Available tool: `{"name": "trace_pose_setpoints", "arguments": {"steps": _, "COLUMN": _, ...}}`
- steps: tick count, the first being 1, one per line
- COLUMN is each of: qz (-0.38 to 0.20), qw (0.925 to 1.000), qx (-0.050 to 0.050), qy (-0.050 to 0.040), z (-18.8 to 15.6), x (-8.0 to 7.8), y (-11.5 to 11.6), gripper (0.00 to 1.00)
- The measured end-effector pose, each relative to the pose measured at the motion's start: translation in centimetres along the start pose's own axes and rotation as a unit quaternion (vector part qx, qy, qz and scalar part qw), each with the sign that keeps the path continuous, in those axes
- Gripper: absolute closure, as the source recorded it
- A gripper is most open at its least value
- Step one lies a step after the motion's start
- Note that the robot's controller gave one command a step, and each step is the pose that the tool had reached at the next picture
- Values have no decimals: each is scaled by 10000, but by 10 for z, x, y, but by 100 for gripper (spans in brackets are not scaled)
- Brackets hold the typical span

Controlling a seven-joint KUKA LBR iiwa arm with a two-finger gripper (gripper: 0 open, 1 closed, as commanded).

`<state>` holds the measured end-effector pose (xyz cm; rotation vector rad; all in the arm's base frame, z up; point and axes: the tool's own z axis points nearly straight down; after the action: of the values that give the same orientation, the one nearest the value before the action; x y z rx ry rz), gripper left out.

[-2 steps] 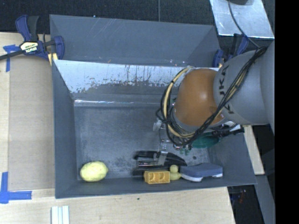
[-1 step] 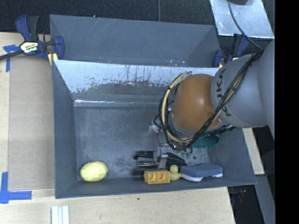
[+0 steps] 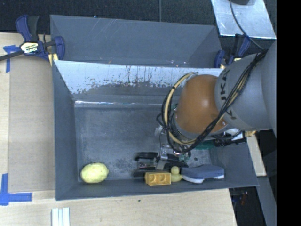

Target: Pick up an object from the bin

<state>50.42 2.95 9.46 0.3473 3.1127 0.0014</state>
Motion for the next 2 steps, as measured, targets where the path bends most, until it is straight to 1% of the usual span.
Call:
{"name": "trace_pose_setpoints", "arguments": {"steps": 1, "qz": -824, "qw": 9966, "qx": -1, "qy": -5, "z": 10, "x": -6, "y": 0, "gripper": 0}}
{"name": "trace_pose_setpoints", "arguments": {"steps": 2, "qz": 99, "qw": 10000, "qx": -2, "qy": -11, "z": 20, "x": 0, "y": 5, "gripper": 100}}
